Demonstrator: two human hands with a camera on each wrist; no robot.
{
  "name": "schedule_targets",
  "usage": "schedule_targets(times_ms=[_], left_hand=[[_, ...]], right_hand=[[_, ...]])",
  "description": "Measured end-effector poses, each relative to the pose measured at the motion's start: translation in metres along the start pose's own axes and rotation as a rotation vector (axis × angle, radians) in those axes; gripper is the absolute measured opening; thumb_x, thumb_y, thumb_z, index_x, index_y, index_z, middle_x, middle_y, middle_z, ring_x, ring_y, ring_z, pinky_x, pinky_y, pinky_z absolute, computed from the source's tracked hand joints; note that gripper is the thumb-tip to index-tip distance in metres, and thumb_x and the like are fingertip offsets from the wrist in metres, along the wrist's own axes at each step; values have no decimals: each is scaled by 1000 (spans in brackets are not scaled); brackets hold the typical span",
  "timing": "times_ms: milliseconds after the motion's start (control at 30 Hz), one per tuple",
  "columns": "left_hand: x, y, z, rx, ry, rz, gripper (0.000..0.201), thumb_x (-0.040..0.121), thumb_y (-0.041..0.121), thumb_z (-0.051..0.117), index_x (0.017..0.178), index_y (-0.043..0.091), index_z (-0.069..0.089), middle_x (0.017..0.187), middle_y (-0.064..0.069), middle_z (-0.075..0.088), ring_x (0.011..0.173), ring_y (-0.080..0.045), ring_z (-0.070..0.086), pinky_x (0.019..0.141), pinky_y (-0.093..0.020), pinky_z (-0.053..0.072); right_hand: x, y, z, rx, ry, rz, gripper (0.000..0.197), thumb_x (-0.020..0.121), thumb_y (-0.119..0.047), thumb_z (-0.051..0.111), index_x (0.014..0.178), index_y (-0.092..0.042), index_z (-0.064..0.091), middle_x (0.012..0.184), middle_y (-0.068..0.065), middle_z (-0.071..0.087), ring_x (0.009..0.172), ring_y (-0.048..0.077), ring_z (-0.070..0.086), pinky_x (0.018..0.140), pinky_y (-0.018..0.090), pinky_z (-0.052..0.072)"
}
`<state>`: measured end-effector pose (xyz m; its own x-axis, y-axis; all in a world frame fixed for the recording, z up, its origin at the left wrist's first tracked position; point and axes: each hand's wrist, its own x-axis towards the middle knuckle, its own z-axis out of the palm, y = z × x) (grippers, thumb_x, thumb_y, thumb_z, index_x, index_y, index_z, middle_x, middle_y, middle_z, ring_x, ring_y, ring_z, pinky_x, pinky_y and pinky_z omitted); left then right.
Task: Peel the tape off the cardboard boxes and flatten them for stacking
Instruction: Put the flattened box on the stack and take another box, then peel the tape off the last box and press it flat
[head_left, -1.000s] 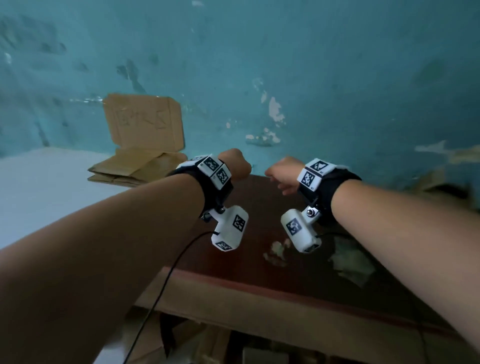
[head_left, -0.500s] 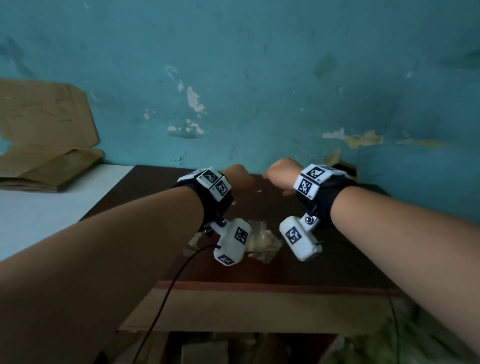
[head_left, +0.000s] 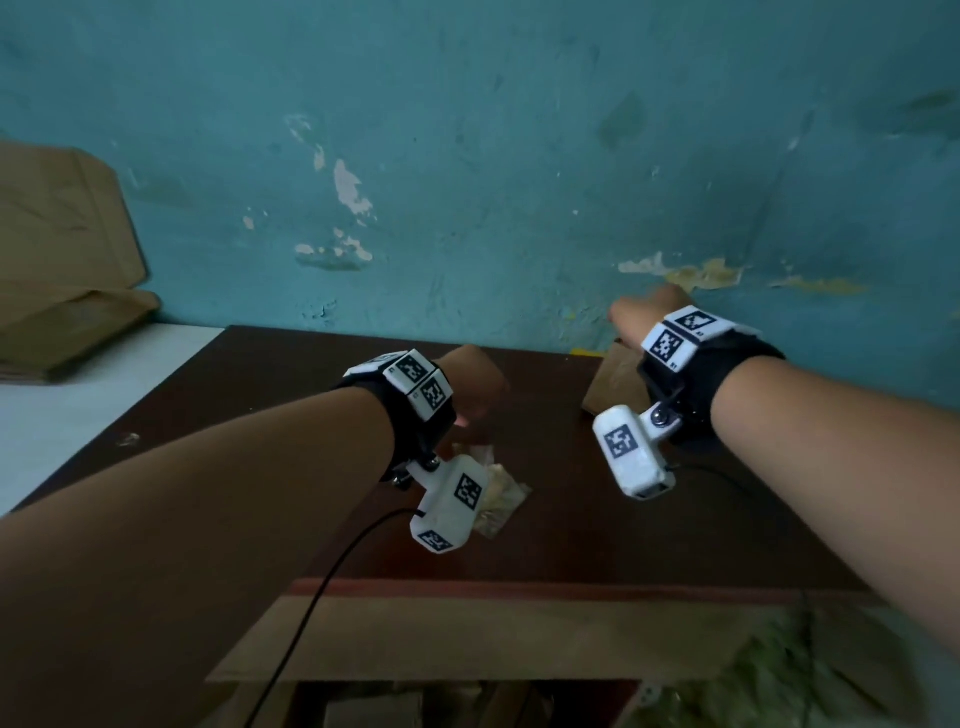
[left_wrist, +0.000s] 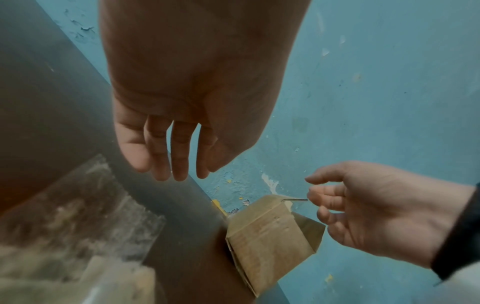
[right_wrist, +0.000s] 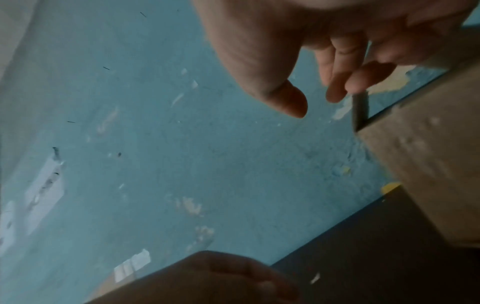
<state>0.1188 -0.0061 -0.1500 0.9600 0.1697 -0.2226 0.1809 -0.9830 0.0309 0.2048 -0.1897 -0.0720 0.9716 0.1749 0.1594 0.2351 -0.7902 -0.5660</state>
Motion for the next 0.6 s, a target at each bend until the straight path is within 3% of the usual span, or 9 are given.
schedule_targets(times_ms=[100,167,267,333,400,467,533,600], left_hand=[[0,-4,-2,-146,60,-8,35,89,3,63,123,3,67,133,-7,66,122,-26,63,92,-31,55],[-7,0,-6,-178,55,-24,34,89,3,63,122,2,69,136,-7,66,126,-26,62,94,-33,55],[-7,3,1,-250,113,-75,29,84,8,65,112,8,72,124,-4,71,115,-28,67,97,-38,54],[1,1,7,-247,132,-67,28,87,11,64,114,8,71,123,-4,71,115,-27,67,97,-39,54],[2,3,12,-310,140,-31,36,94,16,61,129,8,65,136,-3,66,125,-25,62,105,-37,50],[-1,5,16,-367,139,17,43,99,15,58,141,7,56,143,-3,60,131,-24,57,109,-33,45],[4,1,18,-538,117,-36,38,100,14,58,137,4,59,137,-8,64,119,-25,65,94,-32,53],[2,-1,22,-515,121,-79,32,99,18,59,126,3,66,124,-16,71,87,-22,71,69,-27,55]], right_hand=[[-1,10,3,-173,20,22,25,96,-21,53,72,-12,50,108,17,64,103,34,60,88,36,43],[-8,14,6,-299,80,49,25,95,-27,55,76,-13,46,109,20,53,124,37,47,103,43,36],[-6,24,15,-336,165,85,31,93,-36,57,103,-6,58,128,19,56,128,38,41,106,46,36],[0,29,20,-270,189,109,40,90,-42,54,106,-7,64,118,18,64,121,40,48,99,46,39],[8,35,23,-193,191,127,45,91,-47,49,93,-8,69,98,19,70,101,41,60,91,43,44],[4,35,20,-166,149,151,44,94,-41,49,91,-3,71,90,19,68,87,37,64,90,43,51],[7,40,19,-159,128,161,34,97,-29,52,84,-1,67,79,16,62,75,31,60,78,35,50],[4,44,19,-121,124,102,32,94,-32,56,74,-9,64,72,12,62,63,27,56,62,30,45]])
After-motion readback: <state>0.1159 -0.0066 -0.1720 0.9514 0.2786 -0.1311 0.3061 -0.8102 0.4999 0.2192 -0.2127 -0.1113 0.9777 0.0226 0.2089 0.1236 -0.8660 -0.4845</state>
